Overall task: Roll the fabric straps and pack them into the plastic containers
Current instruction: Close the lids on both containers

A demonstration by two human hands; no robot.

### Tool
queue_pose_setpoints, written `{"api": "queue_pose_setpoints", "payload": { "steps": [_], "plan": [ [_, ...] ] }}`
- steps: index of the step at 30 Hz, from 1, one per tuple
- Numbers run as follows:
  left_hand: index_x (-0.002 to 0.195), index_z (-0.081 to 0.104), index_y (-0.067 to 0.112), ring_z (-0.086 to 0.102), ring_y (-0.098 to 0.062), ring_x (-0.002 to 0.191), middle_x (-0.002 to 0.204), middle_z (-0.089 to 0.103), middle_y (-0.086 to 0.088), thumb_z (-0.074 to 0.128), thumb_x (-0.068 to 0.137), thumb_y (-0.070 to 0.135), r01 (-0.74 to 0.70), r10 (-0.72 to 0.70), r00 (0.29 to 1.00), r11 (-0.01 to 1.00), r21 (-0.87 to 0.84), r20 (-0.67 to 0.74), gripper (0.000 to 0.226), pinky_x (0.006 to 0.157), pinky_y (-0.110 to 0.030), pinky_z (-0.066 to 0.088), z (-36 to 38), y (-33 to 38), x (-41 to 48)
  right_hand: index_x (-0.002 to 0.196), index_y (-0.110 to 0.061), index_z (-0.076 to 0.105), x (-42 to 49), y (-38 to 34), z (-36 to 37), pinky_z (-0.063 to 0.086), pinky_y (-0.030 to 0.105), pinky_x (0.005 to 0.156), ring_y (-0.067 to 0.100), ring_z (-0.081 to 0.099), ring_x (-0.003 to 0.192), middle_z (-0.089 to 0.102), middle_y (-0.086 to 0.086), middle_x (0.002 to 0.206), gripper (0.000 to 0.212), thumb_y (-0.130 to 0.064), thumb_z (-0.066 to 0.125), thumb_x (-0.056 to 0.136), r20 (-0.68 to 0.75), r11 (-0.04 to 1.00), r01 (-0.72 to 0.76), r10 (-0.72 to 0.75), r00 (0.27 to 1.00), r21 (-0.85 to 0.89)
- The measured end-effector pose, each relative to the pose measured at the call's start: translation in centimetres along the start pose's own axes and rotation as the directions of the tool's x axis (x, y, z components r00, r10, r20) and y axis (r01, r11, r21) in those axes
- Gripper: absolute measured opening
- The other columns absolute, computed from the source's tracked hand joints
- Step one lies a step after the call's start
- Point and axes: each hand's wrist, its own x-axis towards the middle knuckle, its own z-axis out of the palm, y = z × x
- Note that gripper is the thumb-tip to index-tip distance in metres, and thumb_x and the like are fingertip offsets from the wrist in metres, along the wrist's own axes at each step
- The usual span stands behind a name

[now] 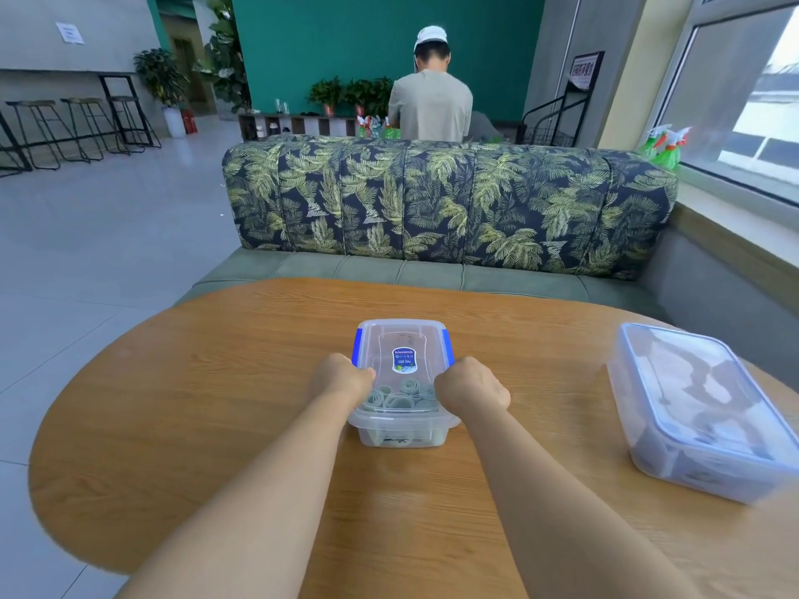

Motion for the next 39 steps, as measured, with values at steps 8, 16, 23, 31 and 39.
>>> {"api": "queue_pose_setpoints", "payload": {
  "steps": [8, 16, 23, 31, 39],
  "plan": [
    [0.066, 0.054, 0.013, 0.050, -0.020, 0.056, 0.066, 0.056, -0.002, 0.063, 0.085, 0.026, -0.066, 0.061, 0.997, 0.992, 0.111, 0.044, 0.024, 0.049, -0.025, 0.034, 5.4, 3.2, -2.2, 0.111, -0.014, 0.060, 1.5, 5.6, -2.9, 0.043, 0.030, 0.077, 0.024, 0.061, 0.103, 0.064, 0.004, 0.113, 0.029, -0.013, 0.041, 0.089, -0.042, 0.996, -0.086, 0.087, 0.995, 0.029],
    [0.065, 0.048, 0.013, 0.047, -0.017, 0.054, 0.067, 0.053, -0.002, 0.063, 0.087, 0.028, -0.098, 0.086, 0.994, 0.977, 0.187, 0.071, 0.031, 0.046, -0.025, 0.030, 9.9, 6.3, -4.0, 0.084, -0.016, 0.051, 3.6, 11.5, -6.5, 0.041, 0.030, 0.073, 0.025, 0.044, 0.090, 0.056, 0.003, 0.097, 0.011, -0.024, 0.047, 0.091, -0.209, 0.998, 0.012, 0.002, 0.978, 0.065],
    [0.070, 0.049, 0.012, 0.046, -0.015, 0.055, 0.068, 0.052, -0.001, 0.062, 0.089, 0.030, -0.117, 0.100, 0.992, 0.959, 0.258, 0.079, 0.029, 0.047, -0.026, 0.030, 12.1, 8.0, -4.9, 0.137, -0.009, 0.044, 4.6, 20.9, -13.7, 0.028, 0.049, 0.107, 0.034, 0.028, 0.134, 0.041, 0.016, 0.141, 0.067, -0.055, 0.049, 0.089, -0.502, 0.947, -0.320, 0.286, 0.816, 0.020],
    [0.075, 0.056, 0.010, 0.051, -0.019, 0.059, 0.072, 0.057, -0.003, 0.064, 0.087, 0.031, -0.114, 0.101, 0.993, 0.958, 0.263, 0.064, 0.026, 0.048, -0.025, 0.034, 12.8, 8.6, -4.4, 0.125, -0.016, 0.050, 9.1, 27.1, -13.2, 0.041, 0.053, 0.097, 0.034, 0.053, 0.110, 0.059, 0.010, 0.117, 0.104, -0.085, 0.047, 0.047, -0.201, 0.832, -0.491, 0.543, 0.815, 0.259],
    [0.073, 0.056, 0.009, 0.053, -0.021, 0.063, 0.072, 0.057, -0.004, 0.063, 0.087, 0.026, -0.089, 0.077, 0.995, 0.964, 0.251, 0.059, 0.023, 0.050, -0.025, 0.036, 12.8, 8.8, -4.2, 0.127, -0.018, 0.044, 8.2, 24.0, -13.1, 0.036, 0.050, 0.100, 0.031, 0.049, 0.117, 0.055, 0.009, 0.126, 0.087, -0.076, 0.060, 0.065, -0.188, 0.873, -0.422, 0.470, 0.862, 0.244]
  ]
}}
